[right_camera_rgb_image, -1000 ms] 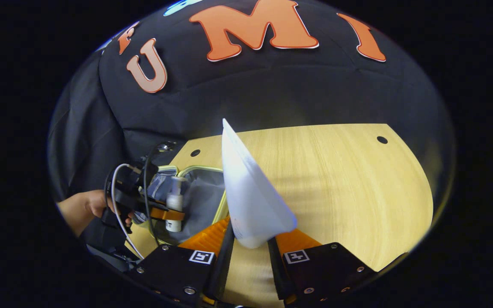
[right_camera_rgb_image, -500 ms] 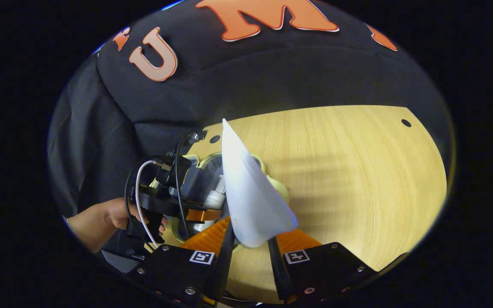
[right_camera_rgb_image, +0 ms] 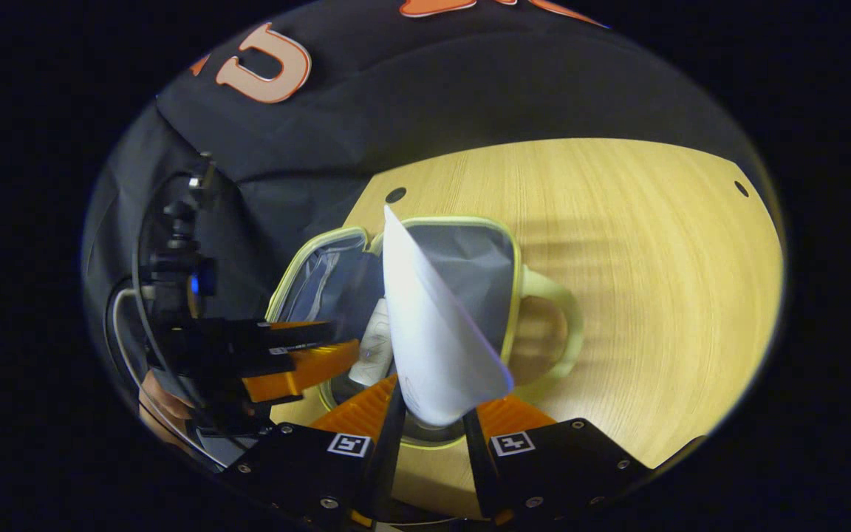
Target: First open the suitcase, pack the skin care products into it, and then close the suitcase.
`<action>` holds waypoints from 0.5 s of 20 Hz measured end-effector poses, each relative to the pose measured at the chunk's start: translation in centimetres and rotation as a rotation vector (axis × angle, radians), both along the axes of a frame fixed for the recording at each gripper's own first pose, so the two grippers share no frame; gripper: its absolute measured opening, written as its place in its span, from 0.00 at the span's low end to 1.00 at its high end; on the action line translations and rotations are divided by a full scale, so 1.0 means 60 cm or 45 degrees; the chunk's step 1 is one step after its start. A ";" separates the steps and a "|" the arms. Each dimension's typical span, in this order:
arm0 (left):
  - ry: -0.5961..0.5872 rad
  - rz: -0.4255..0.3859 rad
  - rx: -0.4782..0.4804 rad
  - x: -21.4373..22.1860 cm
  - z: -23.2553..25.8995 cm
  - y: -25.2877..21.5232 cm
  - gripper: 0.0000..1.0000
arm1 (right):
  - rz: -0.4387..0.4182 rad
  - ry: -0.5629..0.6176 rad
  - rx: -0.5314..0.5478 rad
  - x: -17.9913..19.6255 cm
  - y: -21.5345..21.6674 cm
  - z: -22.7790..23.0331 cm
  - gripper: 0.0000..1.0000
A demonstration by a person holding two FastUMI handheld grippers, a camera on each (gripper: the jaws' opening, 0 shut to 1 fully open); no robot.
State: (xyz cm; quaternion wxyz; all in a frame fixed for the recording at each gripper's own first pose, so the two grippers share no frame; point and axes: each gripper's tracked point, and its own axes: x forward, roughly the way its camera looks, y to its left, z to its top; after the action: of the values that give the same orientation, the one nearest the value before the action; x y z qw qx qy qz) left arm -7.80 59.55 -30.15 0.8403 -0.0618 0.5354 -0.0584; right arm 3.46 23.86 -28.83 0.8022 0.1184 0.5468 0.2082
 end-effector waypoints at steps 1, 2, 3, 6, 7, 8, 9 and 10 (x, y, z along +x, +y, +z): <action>-0.029 0.037 0.019 0.001 0.009 0.020 0.87 | 0.017 0.023 -0.016 -0.001 0.004 -0.007 0.45; -0.049 0.077 0.043 -0.003 0.017 0.040 0.87 | 0.029 0.050 -0.033 -0.005 0.011 -0.020 0.45; -0.067 0.117 0.069 -0.004 0.030 0.065 0.87 | 0.028 0.096 -0.053 -0.011 0.012 -0.034 0.45; -0.083 0.245 0.119 -0.033 0.070 0.137 0.87 | 0.029 0.183 -0.089 -0.019 0.028 -0.078 0.45; -0.085 0.304 0.135 -0.042 0.080 0.159 0.88 | 0.018 0.207 -0.100 -0.016 0.030 -0.090 0.45; -0.100 0.372 0.153 -0.052 0.091 0.180 0.88 | 0.002 0.223 -0.095 -0.010 0.033 -0.096 0.45; -0.108 0.431 0.157 -0.064 0.101 0.200 0.88 | -0.024 0.230 -0.092 0.003 0.037 -0.102 0.45; -0.115 0.486 0.163 -0.082 0.100 0.211 0.88 | -0.029 0.239 -0.097 0.011 0.043 -0.113 0.45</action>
State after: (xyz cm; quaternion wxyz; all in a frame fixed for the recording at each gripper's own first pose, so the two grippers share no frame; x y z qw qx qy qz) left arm -12.72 72.23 -24.17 0.8616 -0.1058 0.4782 0.1334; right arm 4.09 26.46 -35.63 0.7537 0.1130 0.6259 0.1659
